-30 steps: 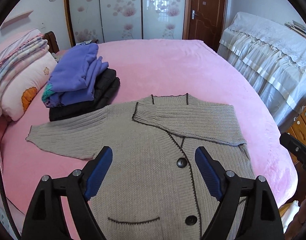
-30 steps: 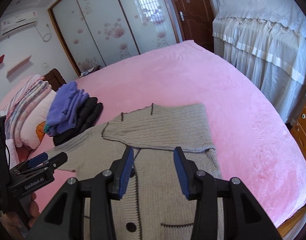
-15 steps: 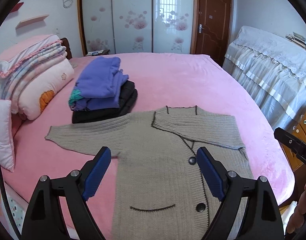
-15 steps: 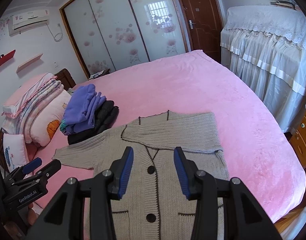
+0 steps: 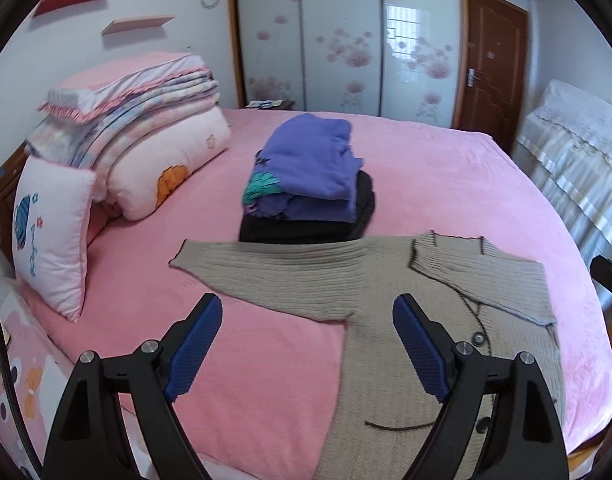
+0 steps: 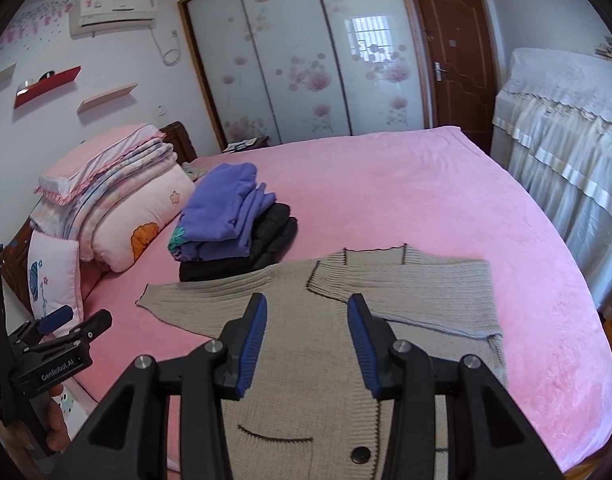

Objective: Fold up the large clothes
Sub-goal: 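Move the left gripper to the other sleeve of the cardigan, then grasp the other sleeve with the left gripper and fold it across the front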

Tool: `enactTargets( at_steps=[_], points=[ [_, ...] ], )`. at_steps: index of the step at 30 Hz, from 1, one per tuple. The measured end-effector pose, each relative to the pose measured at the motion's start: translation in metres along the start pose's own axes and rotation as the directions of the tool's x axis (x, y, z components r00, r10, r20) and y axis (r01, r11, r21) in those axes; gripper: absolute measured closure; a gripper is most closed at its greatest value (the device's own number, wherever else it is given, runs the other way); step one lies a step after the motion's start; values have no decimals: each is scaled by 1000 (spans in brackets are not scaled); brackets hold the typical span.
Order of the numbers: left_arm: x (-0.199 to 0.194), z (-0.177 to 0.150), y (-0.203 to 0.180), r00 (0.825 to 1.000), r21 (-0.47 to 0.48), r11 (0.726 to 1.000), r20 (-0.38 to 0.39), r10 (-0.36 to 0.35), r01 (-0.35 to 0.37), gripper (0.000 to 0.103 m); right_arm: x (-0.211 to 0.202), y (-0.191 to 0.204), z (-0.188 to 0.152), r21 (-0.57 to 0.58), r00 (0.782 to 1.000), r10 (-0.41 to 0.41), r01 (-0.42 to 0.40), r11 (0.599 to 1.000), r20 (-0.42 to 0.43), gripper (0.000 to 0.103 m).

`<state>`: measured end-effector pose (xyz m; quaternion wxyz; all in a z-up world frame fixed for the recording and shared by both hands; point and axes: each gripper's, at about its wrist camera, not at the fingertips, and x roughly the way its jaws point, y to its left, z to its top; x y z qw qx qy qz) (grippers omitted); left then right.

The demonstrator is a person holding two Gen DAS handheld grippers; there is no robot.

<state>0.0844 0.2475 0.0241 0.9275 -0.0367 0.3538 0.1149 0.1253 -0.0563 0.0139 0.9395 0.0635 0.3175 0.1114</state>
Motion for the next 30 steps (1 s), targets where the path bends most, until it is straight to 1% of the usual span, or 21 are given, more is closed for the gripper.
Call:
enactTargets(
  at_steps=[4, 5, 9, 12, 14, 15, 16, 17, 19, 20, 21, 22, 23, 24, 26, 27, 28, 30],
  points=[
    [40, -6, 37, 996, -108, 991, -41, 73, -77, 16, 31, 30, 1, -46, 1000, 9, -10, 999, -22, 61],
    [48, -8, 43, 995, -132, 987, -51, 80, -86, 16, 42, 37, 1, -56, 999, 5, -7, 998, -34, 61],
    [98, -25, 78, 990, -257, 959, -105, 98, -123, 16, 87, 64, -4, -99, 997, -20, 12, 995, -80, 61],
    [141, -42, 94, 980, -300, 942, -165, 108, -154, 16, 124, 79, -12, -121, 992, -33, 19, 992, -118, 61],
    [171, -52, 103, 973, -334, 928, -209, 95, -162, 16, 150, 84, -19, -120, 989, -36, 19, 993, -144, 61],
    [189, -58, 109, 969, -367, 917, -235, 75, -160, 16, 161, 87, -22, -121, 987, -40, 21, 992, -156, 61],
    [206, -64, 115, 966, -414, 898, -257, 41, -148, 16, 175, 90, -27, -126, 985, -50, 29, 992, -165, 61],
    [216, -68, 116, 965, -446, 884, -263, 19, -139, 16, 185, 92, -31, -133, 983, -59, 36, 991, -172, 61],
    [253, -81, 128, 961, -546, 830, -273, -47, -115, 16, 209, 96, -41, -141, 977, -65, 36, 989, -205, 61],
    [268, -87, 132, 958, -581, 806, -277, -71, -108, 16, 221, 97, -47, -137, 972, -57, 26, 990, -227, 61],
    [282, -92, 138, 954, -605, 788, -287, -82, -114, 16, 231, 97, -52, -132, 969, -50, 18, 991, -242, 61],
    [300, -98, 144, 949, -635, 762, -301, -94, -126, 18, 241, 97, -57, -127, 966, -44, 12, 992, -256, 61],
    [308, -100, 148, 947, -655, 744, -303, -103, -129, 18, 251, 97, -62, -124, 963, -38, 5, 992, -267, 61],
    [321, -104, 155, 949, -684, 717, -296, -106, -133, 18, 258, 96, -66, -124, 960, -40, 6, 992, -277, 61],
    [336, -107, 164, 960, -727, 674, -261, -100, -128, 18, 272, 95, -74, -128, 953, -41, 3, 992, -299, 61],
    [342, -105, 167, 966, -739, 662, -244, -85, -128, 18, 277, 94, -77, -125, 951, -37, -2, 992, -308, 61],
    [346, -103, 168, 970, -743, 657, -231, -73, -128, 18, 281, 92, -80, -122, 948, -33, -7, 993, -317, 61],
    [359, -94, 169, 976, -746, 654, -212, -52, -127, 18, 289, 86, -87, -112, 943, -29, -9, 994, -331, 61]
  ],
)
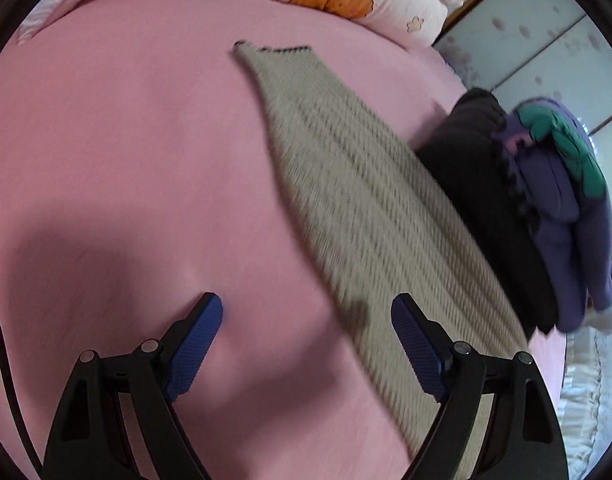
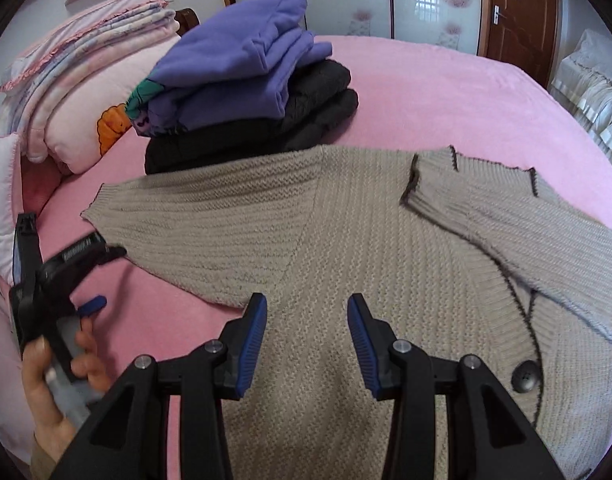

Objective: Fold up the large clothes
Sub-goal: 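Grasp the other sleeve with the left gripper and fold it across the front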

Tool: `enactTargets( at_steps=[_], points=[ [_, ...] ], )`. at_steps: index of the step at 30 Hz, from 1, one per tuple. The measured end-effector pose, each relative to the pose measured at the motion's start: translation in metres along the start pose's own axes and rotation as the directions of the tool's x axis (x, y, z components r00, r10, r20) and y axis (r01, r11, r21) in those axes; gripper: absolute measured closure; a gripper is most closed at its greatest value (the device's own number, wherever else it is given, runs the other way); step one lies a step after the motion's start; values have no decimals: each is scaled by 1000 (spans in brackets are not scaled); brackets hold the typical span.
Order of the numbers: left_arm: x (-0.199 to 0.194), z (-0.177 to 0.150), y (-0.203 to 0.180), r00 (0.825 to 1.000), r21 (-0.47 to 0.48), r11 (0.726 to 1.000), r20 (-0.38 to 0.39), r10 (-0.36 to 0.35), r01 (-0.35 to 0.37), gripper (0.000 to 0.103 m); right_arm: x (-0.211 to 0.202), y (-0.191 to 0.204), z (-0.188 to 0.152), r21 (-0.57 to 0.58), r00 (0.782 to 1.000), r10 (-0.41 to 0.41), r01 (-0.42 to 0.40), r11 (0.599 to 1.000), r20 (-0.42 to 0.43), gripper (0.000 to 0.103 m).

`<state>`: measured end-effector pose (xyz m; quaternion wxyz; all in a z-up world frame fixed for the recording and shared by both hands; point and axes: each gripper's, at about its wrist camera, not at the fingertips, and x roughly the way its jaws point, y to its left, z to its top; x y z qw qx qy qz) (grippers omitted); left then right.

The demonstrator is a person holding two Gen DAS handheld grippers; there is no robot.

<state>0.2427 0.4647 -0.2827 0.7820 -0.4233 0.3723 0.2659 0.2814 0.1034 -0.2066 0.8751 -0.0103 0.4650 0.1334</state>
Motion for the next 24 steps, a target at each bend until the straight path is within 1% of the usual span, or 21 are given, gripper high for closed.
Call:
enactTargets(
  at_steps=[1, 2, 3, 4, 5, 6, 7, 8, 10, 13, 15, 16, 18, 19, 20, 22, 23, 24],
  points=[
    [4, 4, -3, 1000, -3, 1000, 8, -7, 7, 19, 4, -2, -2, 6, 1000, -1, 1, 1000, -7, 61],
    [9, 8, -5, 1000, -9, 1000, 19, -12, 12, 22, 9, -5, -4, 11, 1000, -3, 4, 1000, -16, 61],
    [14, 11, -8, 1000, -16, 1000, 25, -14, 15, 35, 13, -8, -6, 17, 1000, -4, 5, 1000, -26, 61],
    [19, 14, -11, 999, -21, 999, 28, -23, 24, 60, 16, -10, -7, 22, 999, -3, 4, 1000, -33, 61],
    [23, 16, -13, 999, -20, 999, 30, -37, 38, 75, 19, -13, -10, 29, 999, 0, 1, 1000, -42, 61],
    [28, 17, -17, 999, -20, 999, 13, -50, 50, 89, 20, -16, -11, 35, 999, 2, 0, 999, -47, 61],
    [28, 15, -19, 998, -29, 998, 14, -56, 56, 90, 22, -18, -13, 40, 999, 2, 0, 999, -51, 61],
    [22, 15, -22, 997, -23, 998, 34, -65, 65, 91, 23, -20, -14, 44, 999, 2, 0, 999, -54, 61],
    [7, 9, -32, 994, 18, 997, 82, -74, 73, 92, 22, -26, -15, 52, 999, 2, 1, 999, -53, 61],
    [-31, -10, -61, 981, 125, 988, 157, -113, 94, 93, 17, -34, -15, 62, 999, -3, 6, 998, -39, 61],
    [-61, -30, -86, 967, 204, 970, 187, -172, 133, 93, 12, -42, -14, 74, 1000, -13, 14, 997, -23, 61],
    [-72, -34, -92, 962, 228, 962, 191, -193, 147, 93, 9, -45, -13, 80, 1000, -16, 17, 997, -16, 61],
    [-97, -55, -120, 947, 310, 931, 190, -259, 192, 93, 2, -56, -10, 102, 1000, -21, 21, 995, 1, 61],
    [-108, -58, -129, 941, 343, 915, 178, -286, 213, 93, -2, -62, -10, 116, 1000, -23, 22, 993, 12, 61],
    [-116, -64, -146, 935, 383, 892, 156, -319, 241, 93, -8, -70, -9, 135, 999, -26, 22, 991, 24, 61],
    [-133, -96, -187, 919, 479, 828, 97, -381, 293, 93, -17, -85, -8, 170, 999, -32, 24, 985, 44, 61],
    [-138, -105, -201, 913, 506, 804, 77, -401, 311, 93, -23, -95, -8, 192, 998, -36, 25, 981, 54, 61],
    [-143, -124, -219, 902, 543, 767, 40, -429, 341, 93, -28, -105, -9, 216, 997, -40, 25, 976, 64, 61]
  ],
)
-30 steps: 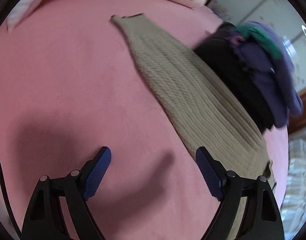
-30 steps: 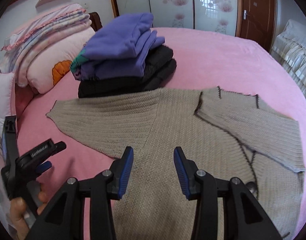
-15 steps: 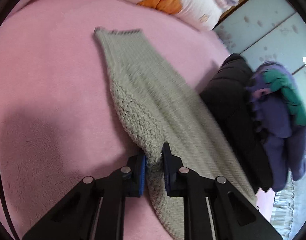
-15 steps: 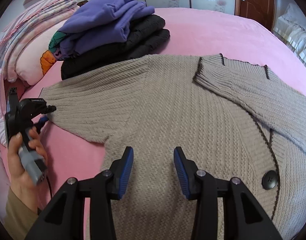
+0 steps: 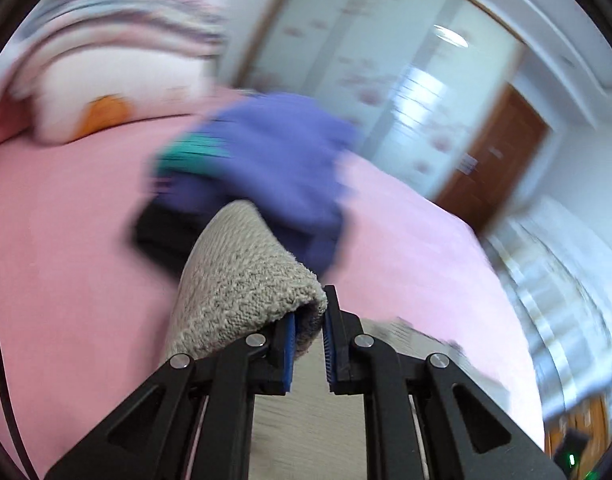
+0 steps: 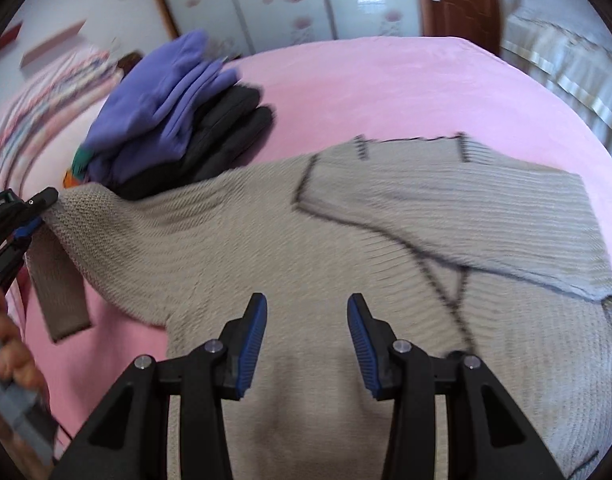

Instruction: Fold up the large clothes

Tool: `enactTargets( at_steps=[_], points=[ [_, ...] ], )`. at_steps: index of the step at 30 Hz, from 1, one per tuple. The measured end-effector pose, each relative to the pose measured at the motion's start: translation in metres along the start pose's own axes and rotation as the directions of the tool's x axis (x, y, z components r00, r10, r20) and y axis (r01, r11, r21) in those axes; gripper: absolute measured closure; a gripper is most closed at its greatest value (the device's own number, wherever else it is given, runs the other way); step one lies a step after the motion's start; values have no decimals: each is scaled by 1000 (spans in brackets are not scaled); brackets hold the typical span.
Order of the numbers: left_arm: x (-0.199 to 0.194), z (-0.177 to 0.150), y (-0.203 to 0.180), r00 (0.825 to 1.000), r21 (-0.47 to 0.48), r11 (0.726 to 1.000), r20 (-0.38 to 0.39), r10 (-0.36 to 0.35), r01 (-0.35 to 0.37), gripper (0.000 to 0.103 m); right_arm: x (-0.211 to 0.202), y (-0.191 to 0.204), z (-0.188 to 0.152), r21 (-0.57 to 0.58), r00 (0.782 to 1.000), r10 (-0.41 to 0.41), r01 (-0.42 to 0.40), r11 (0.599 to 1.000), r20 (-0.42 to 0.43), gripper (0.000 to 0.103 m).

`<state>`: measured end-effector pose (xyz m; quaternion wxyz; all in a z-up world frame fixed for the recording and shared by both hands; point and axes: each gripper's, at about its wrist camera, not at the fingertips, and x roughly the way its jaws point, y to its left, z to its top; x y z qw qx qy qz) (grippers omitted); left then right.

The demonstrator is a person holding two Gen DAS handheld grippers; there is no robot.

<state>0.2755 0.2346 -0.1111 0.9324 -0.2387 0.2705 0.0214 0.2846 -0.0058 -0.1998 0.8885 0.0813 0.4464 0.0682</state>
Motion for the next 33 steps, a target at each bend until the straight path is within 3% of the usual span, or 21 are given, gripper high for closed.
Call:
enactTargets(
  at_steps=[3, 5, 7, 8, 9, 13, 15, 16, 18, 21, 24, 27, 30, 33],
  points=[
    [15, -24, -74, 988, 126, 982, -83, -128, 138, 92, -19, -38, 3, 83, 999, -22, 19, 996, 39, 61],
    [34, -49, -109, 962, 181, 958, -205, -182, 220, 79, -30, -64, 3, 126, 997, -53, 45, 991, 56, 61],
    [62, -83, -141, 915, 223, 934, -357, -188, 278, 55, -40, -91, 1, 167, 994, -88, 76, 983, 66, 61],
    [76, -106, -154, 885, 238, 925, -433, -172, 296, 54, -44, -107, -1, 191, 992, -106, 92, 977, 65, 61],
    [83, -121, -160, 869, 247, 922, -471, -154, 297, 54, -48, -119, -3, 213, 991, -118, 102, 972, 64, 61],
    [83, -156, -167, 827, 235, 915, -539, -159, 329, 54, -61, -164, -15, 283, 985, -164, 142, 949, 55, 61],
    [73, -159, -155, 816, 210, 918, -551, -173, 337, 54, -64, -177, -21, 300, 984, -168, 145, 943, 53, 61],
    [68, -159, -148, 815, 195, 922, -550, -180, 335, 54, -65, -181, -23, 303, 985, -165, 143, 942, 50, 61],
    [62, -151, -127, 829, 168, 936, -529, -179, 310, 53, -64, -182, -25, 293, 988, -145, 124, 948, 50, 61],
    [39, -133, -82, 874, 124, 967, -465, -142, 223, 50, -66, -168, -26, 235, 995, -85, 70, 969, 58, 61],
    [19, -115, -32, 905, 56, 992, -416, -83, 117, 47, -62, -134, -23, 125, 997, -15, 6, 992, 69, 61],
    [10, -99, 10, 926, 25, 1000, -379, -4, 14, 47, -55, -90, -20, -30, 997, 39, -37, 999, 63, 61],
    [7, -92, 40, 927, 36, 996, -362, 93, -86, 47, -45, -42, -20, -207, 996, 35, -18, 978, 77, 61],
    [11, -89, 60, 921, 16, 992, -371, 122, -125, 47, -33, -5, -20, -350, 996, 31, 1, 937, 87, 61]
  ],
)
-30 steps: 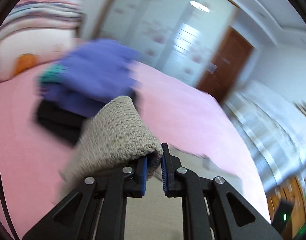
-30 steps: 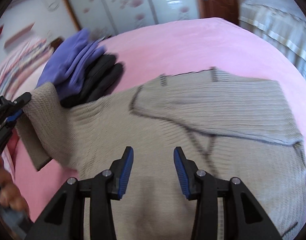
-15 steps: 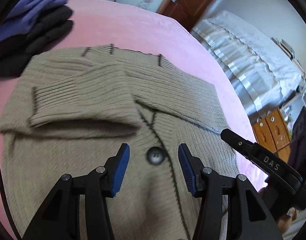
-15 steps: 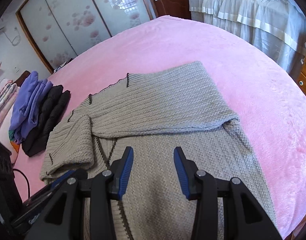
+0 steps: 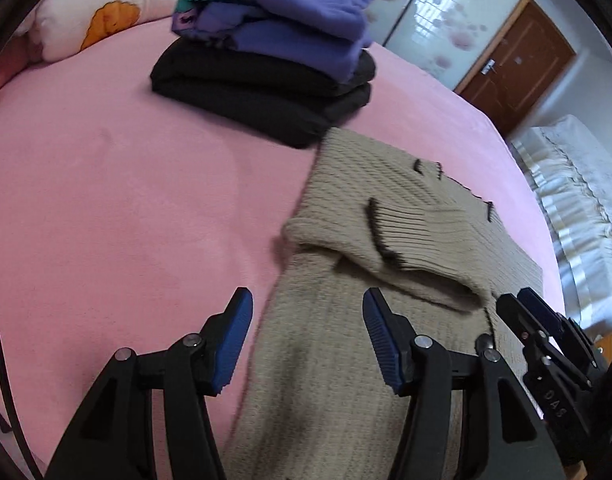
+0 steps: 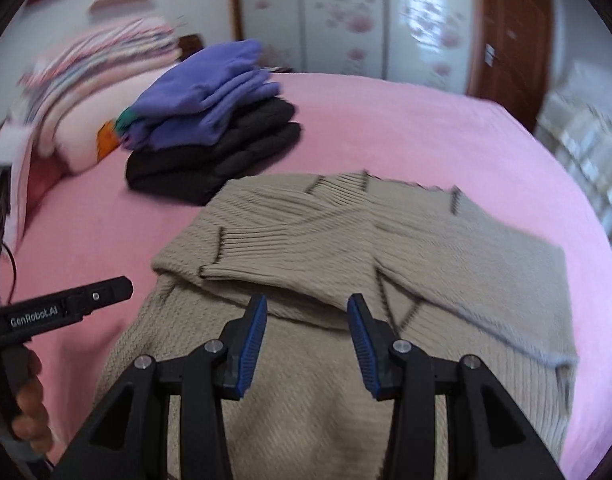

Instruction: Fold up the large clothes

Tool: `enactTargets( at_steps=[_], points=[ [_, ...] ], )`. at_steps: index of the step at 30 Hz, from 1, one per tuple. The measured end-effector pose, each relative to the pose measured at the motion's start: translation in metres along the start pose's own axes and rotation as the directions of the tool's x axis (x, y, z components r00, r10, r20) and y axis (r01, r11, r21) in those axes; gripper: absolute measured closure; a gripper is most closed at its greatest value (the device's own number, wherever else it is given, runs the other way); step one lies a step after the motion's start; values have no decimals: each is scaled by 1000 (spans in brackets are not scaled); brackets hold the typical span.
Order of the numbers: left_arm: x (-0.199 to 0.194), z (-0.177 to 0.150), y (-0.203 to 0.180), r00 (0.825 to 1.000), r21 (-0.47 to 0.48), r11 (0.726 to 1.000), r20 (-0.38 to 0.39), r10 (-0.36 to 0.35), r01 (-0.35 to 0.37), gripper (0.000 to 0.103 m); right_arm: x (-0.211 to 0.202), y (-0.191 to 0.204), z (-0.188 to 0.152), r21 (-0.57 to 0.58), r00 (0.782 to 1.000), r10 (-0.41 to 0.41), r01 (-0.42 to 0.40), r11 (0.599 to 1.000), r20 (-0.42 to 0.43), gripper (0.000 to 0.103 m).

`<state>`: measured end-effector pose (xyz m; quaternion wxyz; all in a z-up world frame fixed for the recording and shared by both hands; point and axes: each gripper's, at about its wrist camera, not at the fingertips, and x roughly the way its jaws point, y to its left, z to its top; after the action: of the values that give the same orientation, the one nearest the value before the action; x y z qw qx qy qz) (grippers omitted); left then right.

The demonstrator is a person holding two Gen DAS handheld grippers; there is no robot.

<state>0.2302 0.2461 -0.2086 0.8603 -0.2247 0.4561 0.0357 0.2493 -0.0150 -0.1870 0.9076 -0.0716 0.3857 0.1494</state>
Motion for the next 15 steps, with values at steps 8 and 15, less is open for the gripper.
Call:
enactTargets(
  at_steps=[8, 15],
  points=[
    [23, -5, 22, 998, -55, 998, -65, -2, -2, 47, 63, 66, 8, -321, 993, -94, 67, 945, -69, 61],
    [30, -10, 32, 996, -58, 998, -87, 2, -7, 47, 110, 91, 11, -467, 965, -238, 162, 869, -107, 72]
  ],
)
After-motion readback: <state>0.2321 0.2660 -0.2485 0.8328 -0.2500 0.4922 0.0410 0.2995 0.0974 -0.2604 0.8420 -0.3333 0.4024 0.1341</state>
